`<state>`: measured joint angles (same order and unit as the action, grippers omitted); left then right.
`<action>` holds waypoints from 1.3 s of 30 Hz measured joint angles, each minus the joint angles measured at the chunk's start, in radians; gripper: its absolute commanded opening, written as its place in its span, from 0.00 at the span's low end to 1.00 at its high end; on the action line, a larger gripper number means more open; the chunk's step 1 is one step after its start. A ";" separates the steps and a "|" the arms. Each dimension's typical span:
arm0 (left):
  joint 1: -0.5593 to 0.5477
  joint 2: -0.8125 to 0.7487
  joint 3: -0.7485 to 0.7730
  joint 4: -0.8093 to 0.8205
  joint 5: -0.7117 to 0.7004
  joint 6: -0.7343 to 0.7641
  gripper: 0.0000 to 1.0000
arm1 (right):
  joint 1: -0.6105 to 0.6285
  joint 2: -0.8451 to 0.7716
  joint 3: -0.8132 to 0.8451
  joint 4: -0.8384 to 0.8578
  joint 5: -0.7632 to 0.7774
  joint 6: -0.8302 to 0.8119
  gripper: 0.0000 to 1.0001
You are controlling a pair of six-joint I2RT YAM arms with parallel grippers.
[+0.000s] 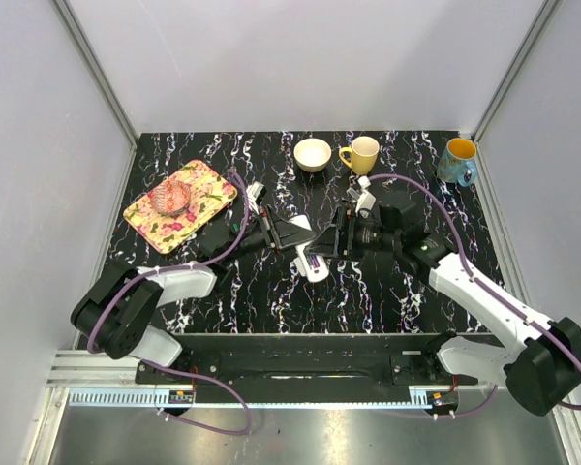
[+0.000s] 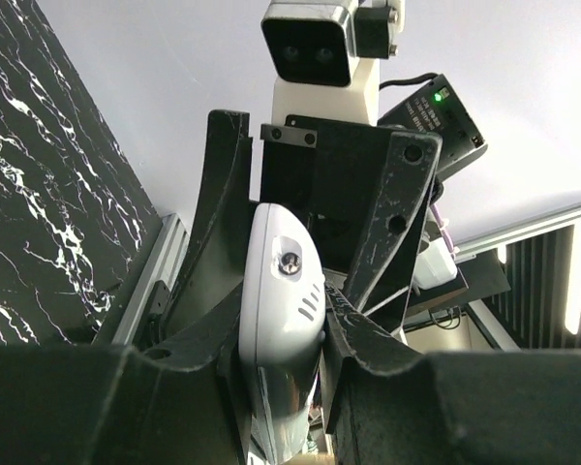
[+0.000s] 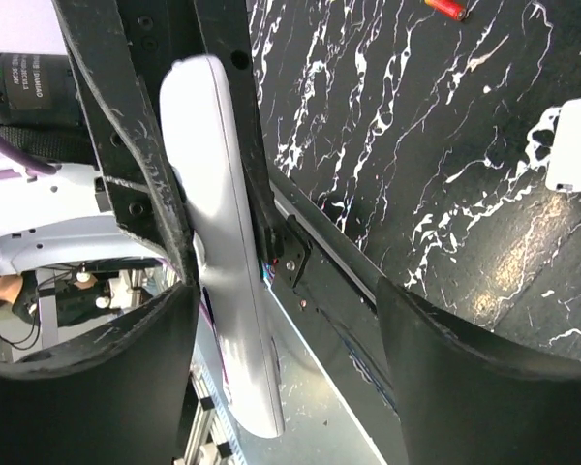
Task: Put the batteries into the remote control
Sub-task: Load the battery into the remote control, then pick up the battery cover at the center of the board.
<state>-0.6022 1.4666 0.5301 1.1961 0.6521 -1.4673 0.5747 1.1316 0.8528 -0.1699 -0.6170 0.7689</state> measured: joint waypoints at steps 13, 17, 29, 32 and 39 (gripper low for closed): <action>0.064 -0.150 -0.109 -0.192 -0.026 0.135 0.00 | -0.069 -0.203 0.121 -0.201 0.269 -0.109 0.82; 0.119 -0.263 -0.200 -0.257 -0.038 0.167 0.00 | -0.070 -0.157 0.072 -0.180 0.315 -0.132 0.69; 0.176 -0.673 -0.283 -0.508 -0.048 0.277 0.00 | 0.080 0.381 0.150 -0.264 0.489 -0.308 0.68; 0.185 -0.688 -0.283 -0.532 -0.048 0.279 0.00 | 0.136 0.476 0.258 -0.269 0.528 -0.357 0.69; 0.196 -0.680 -0.306 -0.541 -0.045 0.262 0.00 | 0.181 0.640 0.370 -0.308 0.575 -0.435 0.67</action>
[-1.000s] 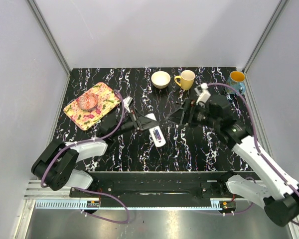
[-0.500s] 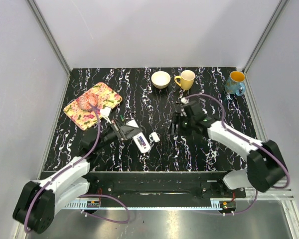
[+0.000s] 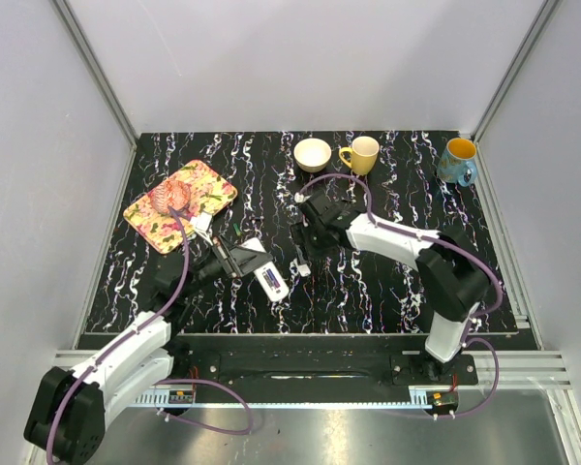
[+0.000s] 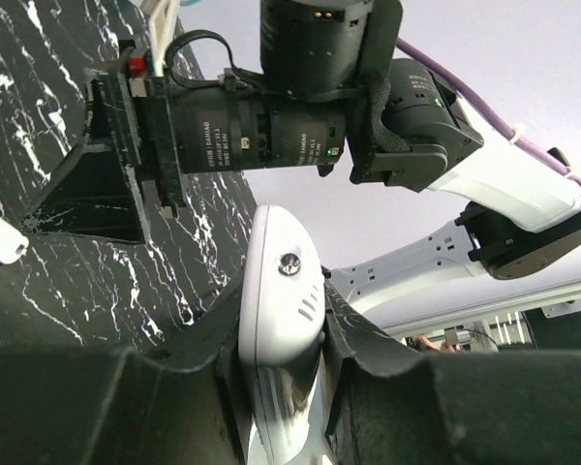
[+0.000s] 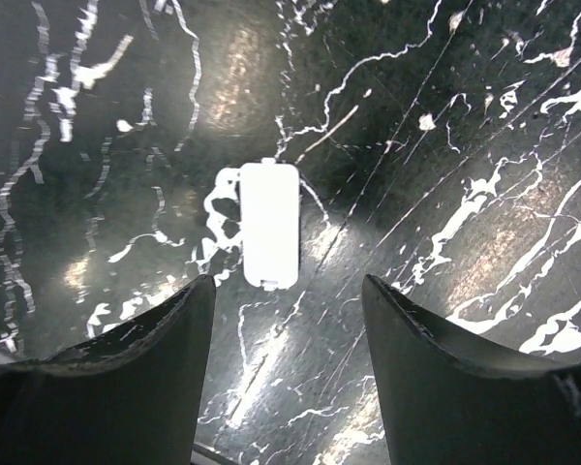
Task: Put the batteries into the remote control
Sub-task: Pick up the battery cover at the center of the board.
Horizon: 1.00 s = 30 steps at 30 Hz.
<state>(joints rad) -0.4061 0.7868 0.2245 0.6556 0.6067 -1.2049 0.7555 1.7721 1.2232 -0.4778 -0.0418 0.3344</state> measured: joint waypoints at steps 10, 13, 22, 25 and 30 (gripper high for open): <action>0.000 0.016 -0.022 0.014 0.004 -0.005 0.00 | 0.027 0.124 0.050 -0.051 0.060 -0.047 0.66; 0.000 0.016 -0.022 0.024 0.008 -0.005 0.00 | 0.038 0.139 0.067 -0.051 0.061 -0.051 0.65; 0.001 0.022 -0.022 0.029 0.018 -0.004 0.00 | 0.053 0.187 0.107 -0.065 0.085 -0.078 0.55; 0.001 0.027 -0.022 0.036 0.020 -0.004 0.00 | 0.063 0.195 0.116 -0.073 0.105 -0.093 0.52; 0.001 0.035 -0.022 0.043 0.026 -0.004 0.00 | 0.079 0.206 0.131 -0.089 0.137 -0.111 0.48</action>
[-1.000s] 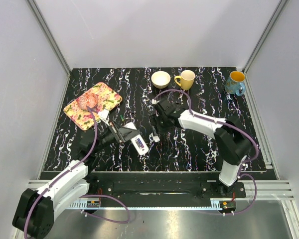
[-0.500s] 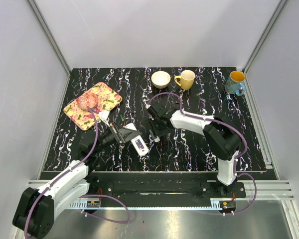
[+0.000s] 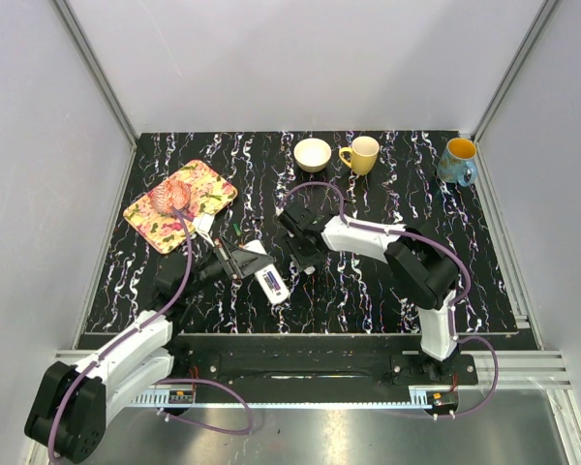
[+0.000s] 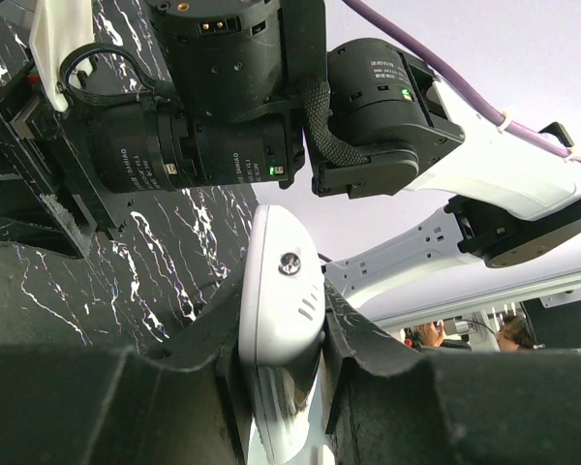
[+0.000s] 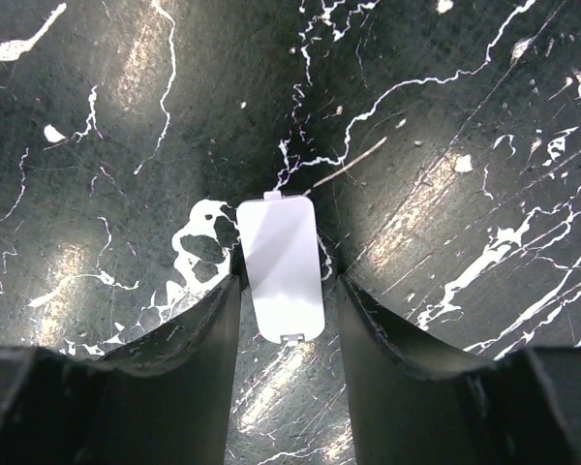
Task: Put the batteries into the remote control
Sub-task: Pick up the battery cover at the center of the board.
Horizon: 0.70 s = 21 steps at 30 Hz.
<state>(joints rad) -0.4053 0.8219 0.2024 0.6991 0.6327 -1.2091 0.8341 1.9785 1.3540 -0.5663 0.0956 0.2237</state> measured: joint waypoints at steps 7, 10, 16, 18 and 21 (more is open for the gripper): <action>0.000 0.002 0.000 0.007 0.000 0.000 0.00 | 0.005 0.000 0.000 0.002 0.002 0.001 0.29; 0.000 0.013 0.000 0.012 0.000 0.000 0.00 | 0.007 0.000 -0.001 0.002 0.009 0.003 0.23; 0.000 0.039 0.000 0.020 0.000 0.000 0.00 | 0.009 -0.026 -0.039 0.028 0.021 0.036 0.03; 0.000 0.048 0.000 0.023 -0.003 0.000 0.00 | 0.006 -0.053 -0.067 0.023 0.026 0.061 0.00; 0.000 0.072 0.002 0.021 -0.018 0.001 0.00 | 0.003 -0.140 -0.131 -0.041 0.043 0.110 0.00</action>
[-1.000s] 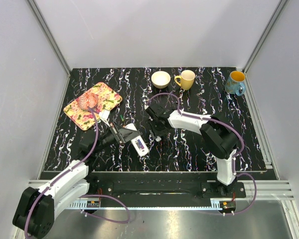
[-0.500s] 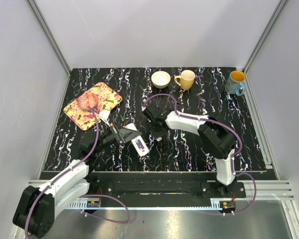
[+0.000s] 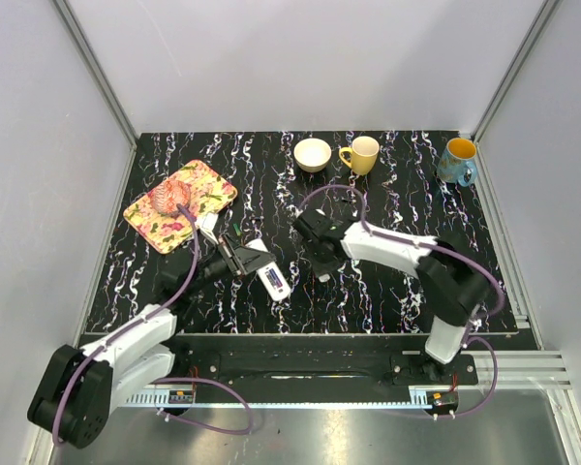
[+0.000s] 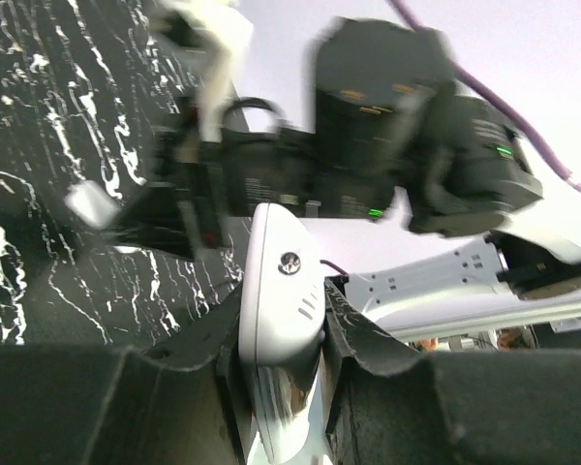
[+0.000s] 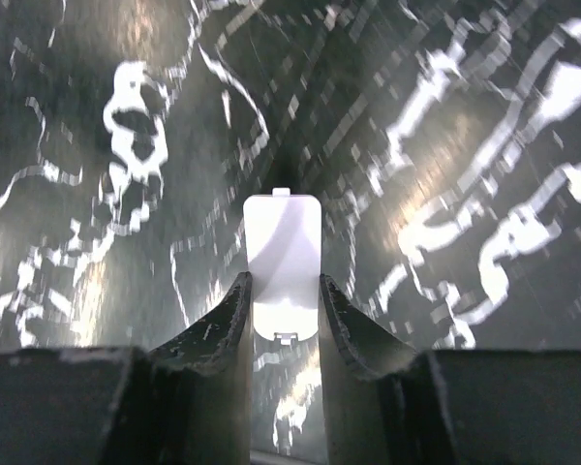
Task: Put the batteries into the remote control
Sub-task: Pick up the battery cover at the center of the board, then load the battery cover into the remote control.
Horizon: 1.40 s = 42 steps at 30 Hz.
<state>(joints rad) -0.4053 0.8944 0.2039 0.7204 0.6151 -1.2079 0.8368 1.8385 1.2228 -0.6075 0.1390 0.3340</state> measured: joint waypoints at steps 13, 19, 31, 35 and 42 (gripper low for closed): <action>-0.097 0.436 0.098 0.308 -0.113 -0.131 0.00 | -0.006 -0.494 0.097 -0.340 -0.028 0.105 0.00; -0.166 0.580 0.174 0.463 -0.159 -0.190 0.00 | -0.005 -0.476 0.185 -0.439 -0.101 0.108 0.00; -0.212 0.639 0.228 0.444 -0.227 -0.177 0.00 | -0.003 -0.327 0.330 -0.532 -0.179 0.077 0.00; -0.220 0.637 0.234 0.388 -0.253 -0.152 0.00 | -0.002 -0.261 0.376 -0.566 -0.192 0.066 0.00; -0.226 0.637 0.234 0.323 -0.283 -0.136 0.00 | -0.002 -0.174 0.478 -0.624 -0.201 0.035 0.00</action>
<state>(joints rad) -0.6315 1.5314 0.4377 1.0435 0.3325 -1.3441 0.8349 1.6650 1.7012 -1.2316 -0.0616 0.3695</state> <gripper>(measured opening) 0.306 0.319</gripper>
